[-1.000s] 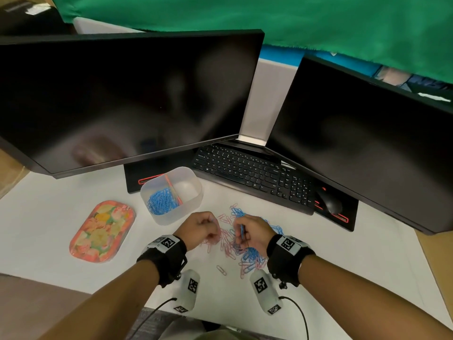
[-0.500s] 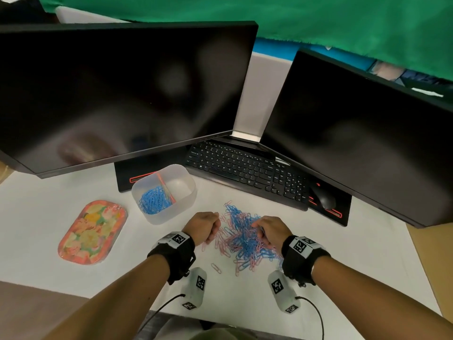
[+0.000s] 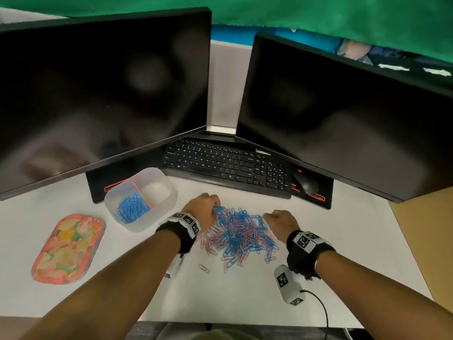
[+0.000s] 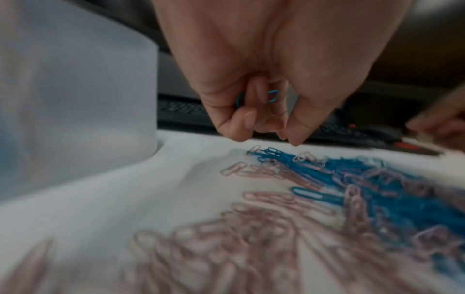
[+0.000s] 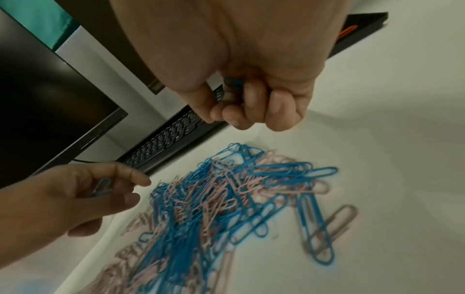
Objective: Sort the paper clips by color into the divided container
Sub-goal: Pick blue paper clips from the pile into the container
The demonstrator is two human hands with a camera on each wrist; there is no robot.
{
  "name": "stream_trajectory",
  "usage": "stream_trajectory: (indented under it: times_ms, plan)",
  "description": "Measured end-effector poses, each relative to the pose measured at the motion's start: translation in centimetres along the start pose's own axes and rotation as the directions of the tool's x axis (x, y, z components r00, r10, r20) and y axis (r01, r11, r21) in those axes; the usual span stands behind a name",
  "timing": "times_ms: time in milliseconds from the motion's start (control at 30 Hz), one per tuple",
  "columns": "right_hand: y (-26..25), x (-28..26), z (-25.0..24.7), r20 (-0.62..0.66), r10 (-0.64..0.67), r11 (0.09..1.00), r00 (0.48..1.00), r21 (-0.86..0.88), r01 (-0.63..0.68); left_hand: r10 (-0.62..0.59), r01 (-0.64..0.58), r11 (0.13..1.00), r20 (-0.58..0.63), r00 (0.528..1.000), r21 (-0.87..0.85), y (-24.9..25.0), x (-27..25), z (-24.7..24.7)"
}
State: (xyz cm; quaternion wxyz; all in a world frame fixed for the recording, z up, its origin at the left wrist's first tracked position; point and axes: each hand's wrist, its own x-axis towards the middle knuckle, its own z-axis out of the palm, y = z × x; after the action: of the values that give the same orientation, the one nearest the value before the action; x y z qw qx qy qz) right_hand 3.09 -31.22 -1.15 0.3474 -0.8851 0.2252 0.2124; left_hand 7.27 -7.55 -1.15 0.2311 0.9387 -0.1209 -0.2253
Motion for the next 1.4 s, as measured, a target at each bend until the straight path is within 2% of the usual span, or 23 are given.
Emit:
stream_trajectory:
  times_ms: [67, 167, 333, 533, 700, 900, 1233, 1400]
  plan:
    - [0.7, 0.0, -0.4, -0.040, -0.026, 0.998, 0.999, -0.065, 0.024, 0.040, -0.048, 0.992, 0.073, 0.997, 0.114, 0.5, 0.8, -0.1]
    - [1.4, -0.2, -0.6, -0.073, -0.020, 0.999, 0.997, -0.047, 0.016, 0.055, -0.088, 0.965, 0.136, 0.989, 0.249, 1.1, 1.5, 0.0]
    - [1.5, 0.4, -0.5, -0.075, -0.051, 0.992, 0.996, -0.118, 0.042, 0.035, -0.078, 0.941, 0.134, 0.990, 0.330, 1.3, 1.4, 0.4]
    - [0.1, 1.6, -0.1, -0.024, -0.133, 0.975, 0.991, -0.186, 0.126, -0.013, -0.006, 0.978, 0.092, 0.996, 0.208, 0.2, 1.0, 1.0]
    - [-0.4, 2.3, 0.4, 0.024, -0.145, 0.962, 0.989, -0.230, 0.146, -0.071, 0.069, 0.994, 0.020, 0.997, 0.090, -0.2, 0.4, 1.0]
    - [-0.1, 1.9, -0.3, 0.032, -0.223, 0.964, 0.974, -0.138, 0.225, -0.128, 0.127, 0.991, -0.019, 0.992, -0.038, -1.0, -0.1, 0.9]
    - [-1.0, -0.2, -1.4, 0.000, -0.364, 0.931, 0.931, 0.009, 0.364, -0.181, 0.179, 0.981, 0.018, 0.983, 0.072, -0.6, -1.1, 2.1]
    - [-1.6, -0.8, -1.7, -0.009, -0.362, 0.929, 0.932, 0.083, 0.361, -0.190, 0.188, 0.978, 0.018, 0.982, 0.096, -0.6, -1.4, 2.2]
